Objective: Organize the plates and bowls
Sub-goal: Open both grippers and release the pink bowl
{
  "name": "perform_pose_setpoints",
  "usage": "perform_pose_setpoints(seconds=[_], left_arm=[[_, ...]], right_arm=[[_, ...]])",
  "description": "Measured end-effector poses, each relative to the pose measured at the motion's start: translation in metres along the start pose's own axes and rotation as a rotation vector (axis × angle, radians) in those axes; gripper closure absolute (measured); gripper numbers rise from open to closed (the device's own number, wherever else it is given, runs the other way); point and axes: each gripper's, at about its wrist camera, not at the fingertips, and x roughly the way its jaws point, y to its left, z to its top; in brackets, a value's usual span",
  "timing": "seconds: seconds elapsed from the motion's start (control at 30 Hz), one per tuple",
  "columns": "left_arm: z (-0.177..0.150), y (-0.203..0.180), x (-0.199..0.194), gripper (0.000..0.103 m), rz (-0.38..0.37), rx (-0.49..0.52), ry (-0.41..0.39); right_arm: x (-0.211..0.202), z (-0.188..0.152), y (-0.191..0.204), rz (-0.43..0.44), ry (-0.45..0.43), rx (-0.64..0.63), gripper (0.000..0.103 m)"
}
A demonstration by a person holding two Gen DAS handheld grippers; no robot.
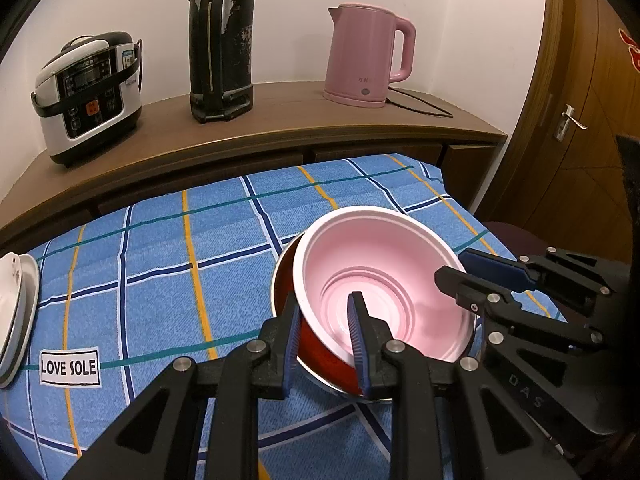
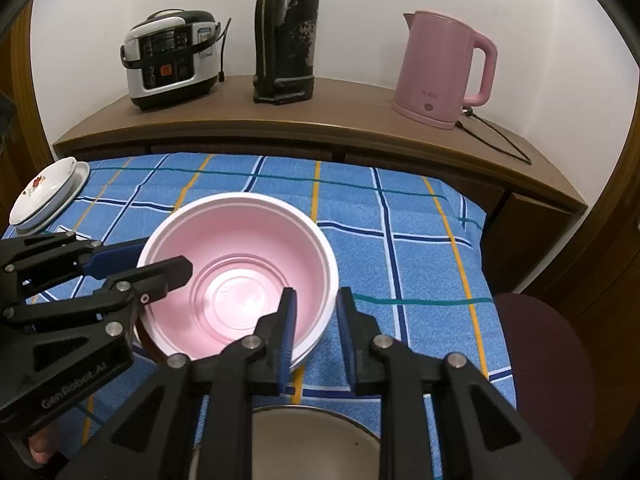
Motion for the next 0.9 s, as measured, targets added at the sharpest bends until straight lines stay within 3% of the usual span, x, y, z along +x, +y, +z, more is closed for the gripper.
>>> perform_pose_setpoints(seconds=[0.5, 0.6, 0.67, 0.73, 0.77, 0.9], left_arm=[[0.000, -0.002, -0.003, 0.069, -0.022, -0.004, 0.006], [0.001, -0.002, -0.005, 0.066, -0.004, 0.001, -0.008], [0.002, 0.000, -0.008, 0.059, 0.003, -0.004, -0.025], [0.004, 0.004, -0.012, 0.033, 0.036, -0.025, -0.048], [0.004, 0.007, -0.014, 0.028, 0.047, -0.039, -0.065], [0.005, 0.014, -0.015, 0.025, 0.026, -0.062, -0.061]], right_arm=[[0.000, -0.001, 0.001, 0.017, -0.003, 0.011, 0.064], [-0.006, 0.000, -0.003, -0.008, -0.033, 0.028, 0.052], [-0.009, 0.002, -0.008, -0.014, -0.047, 0.043, 0.047], [-0.012, 0.003, -0.013, -0.023, -0.057, 0.058, 0.045], [-0.012, 0.003, -0.014, -0.026, -0.059, 0.063, 0.043], [-0.013, 0.003, -0.014, -0.029, -0.062, 0.060, 0.038]])
